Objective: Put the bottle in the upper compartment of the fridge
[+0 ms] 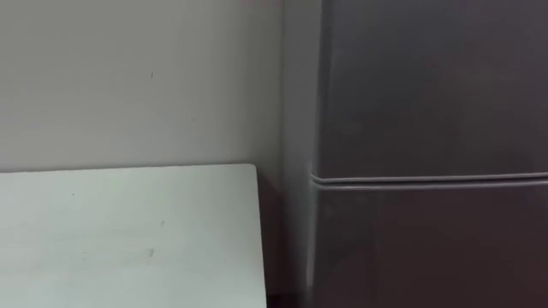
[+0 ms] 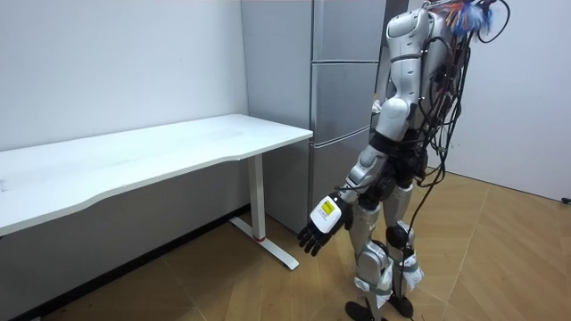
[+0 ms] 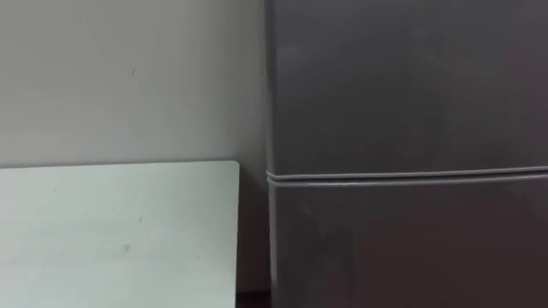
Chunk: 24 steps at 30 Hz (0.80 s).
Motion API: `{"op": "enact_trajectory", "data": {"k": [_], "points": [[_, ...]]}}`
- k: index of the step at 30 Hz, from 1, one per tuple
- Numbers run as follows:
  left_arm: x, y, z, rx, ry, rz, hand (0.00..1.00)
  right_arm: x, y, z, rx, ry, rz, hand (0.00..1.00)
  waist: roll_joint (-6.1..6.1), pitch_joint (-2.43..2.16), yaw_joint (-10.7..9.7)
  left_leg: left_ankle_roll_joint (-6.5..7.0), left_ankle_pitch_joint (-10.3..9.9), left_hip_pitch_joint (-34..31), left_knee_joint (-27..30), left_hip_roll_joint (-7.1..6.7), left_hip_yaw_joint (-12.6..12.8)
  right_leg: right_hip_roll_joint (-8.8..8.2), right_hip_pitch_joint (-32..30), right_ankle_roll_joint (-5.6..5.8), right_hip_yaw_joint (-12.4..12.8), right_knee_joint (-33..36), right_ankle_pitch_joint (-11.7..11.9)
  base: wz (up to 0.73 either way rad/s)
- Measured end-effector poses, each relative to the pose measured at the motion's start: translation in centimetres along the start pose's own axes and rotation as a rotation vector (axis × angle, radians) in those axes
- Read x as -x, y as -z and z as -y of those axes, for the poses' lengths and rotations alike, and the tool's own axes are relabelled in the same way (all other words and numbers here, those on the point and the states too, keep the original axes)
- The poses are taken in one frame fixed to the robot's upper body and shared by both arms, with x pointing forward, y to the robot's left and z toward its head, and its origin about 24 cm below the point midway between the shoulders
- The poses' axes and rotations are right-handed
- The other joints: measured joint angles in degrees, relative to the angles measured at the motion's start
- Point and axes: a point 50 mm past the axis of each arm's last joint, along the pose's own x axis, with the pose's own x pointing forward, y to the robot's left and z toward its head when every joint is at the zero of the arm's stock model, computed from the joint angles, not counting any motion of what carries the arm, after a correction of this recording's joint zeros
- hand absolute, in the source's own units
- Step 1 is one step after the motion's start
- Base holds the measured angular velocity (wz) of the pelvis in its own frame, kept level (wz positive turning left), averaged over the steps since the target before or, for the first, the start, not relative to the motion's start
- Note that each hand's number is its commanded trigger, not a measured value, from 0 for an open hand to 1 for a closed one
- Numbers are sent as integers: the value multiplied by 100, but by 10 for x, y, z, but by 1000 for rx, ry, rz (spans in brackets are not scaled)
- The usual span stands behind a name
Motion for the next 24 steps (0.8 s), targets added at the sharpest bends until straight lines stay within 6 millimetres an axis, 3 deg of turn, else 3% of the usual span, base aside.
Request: {"op": "enact_trajectory", "data": {"k": [5, 24], "points": [[0, -1, 0, -1, 1, 4, 0, 1, 6, 0, -55, -6, -26, 0, -26, 4, -20, 1, 0, -21, 5, -27, -98, -22, 16, 7, -107, -17, -3, 10], [2, -4, 9, -3, 41, 11, 0, 1, 6, -3, -52, -45, -26, 0, -41, 6, 5, 5, -2, -11, 7, -45, -122, -32, 37, 21, -109, -22, -12, 0]]}}
